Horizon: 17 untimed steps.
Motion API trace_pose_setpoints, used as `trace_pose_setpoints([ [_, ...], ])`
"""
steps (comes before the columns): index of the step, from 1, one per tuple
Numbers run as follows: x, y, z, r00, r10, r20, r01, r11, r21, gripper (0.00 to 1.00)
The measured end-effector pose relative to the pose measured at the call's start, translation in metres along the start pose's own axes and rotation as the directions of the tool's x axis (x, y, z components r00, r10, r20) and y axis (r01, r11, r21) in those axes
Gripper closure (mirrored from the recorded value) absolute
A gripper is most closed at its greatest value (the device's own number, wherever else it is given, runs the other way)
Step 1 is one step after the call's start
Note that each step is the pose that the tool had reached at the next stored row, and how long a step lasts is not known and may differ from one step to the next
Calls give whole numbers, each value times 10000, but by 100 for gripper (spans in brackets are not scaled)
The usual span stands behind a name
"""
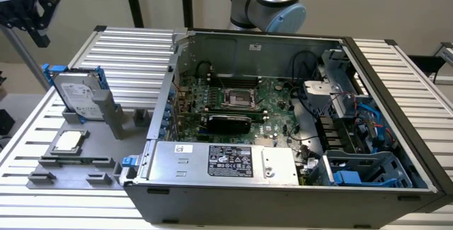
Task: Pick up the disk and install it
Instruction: 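Pick up the disk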
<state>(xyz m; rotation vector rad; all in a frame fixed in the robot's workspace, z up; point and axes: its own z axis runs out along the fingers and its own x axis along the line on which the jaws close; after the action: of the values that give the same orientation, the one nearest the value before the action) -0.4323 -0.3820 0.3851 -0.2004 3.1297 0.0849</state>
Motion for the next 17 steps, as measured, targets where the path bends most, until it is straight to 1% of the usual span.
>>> trace_pose_setpoints([
  [2,0,0,5,9993,-365,-19,365,9993,-3,89],
  [4,0,-1,9,9974,-718,-39,718,9974,-7,89],
  [6,0,-1,14,9941,-1081,-59,1081,9941,-11,89],
  [8,0,-1,19,9896,-1438,-76,1438,9896,-17,89],
  [12,0,-1,29,9763,-2160,-114,2160,9764,-30,89],
  [15,0,-2,35,9632,-2683,-141,2683,9633,-41,89],
  [17,0,-2,40,9528,-3032,-159,3032,9529,-49,89],
])
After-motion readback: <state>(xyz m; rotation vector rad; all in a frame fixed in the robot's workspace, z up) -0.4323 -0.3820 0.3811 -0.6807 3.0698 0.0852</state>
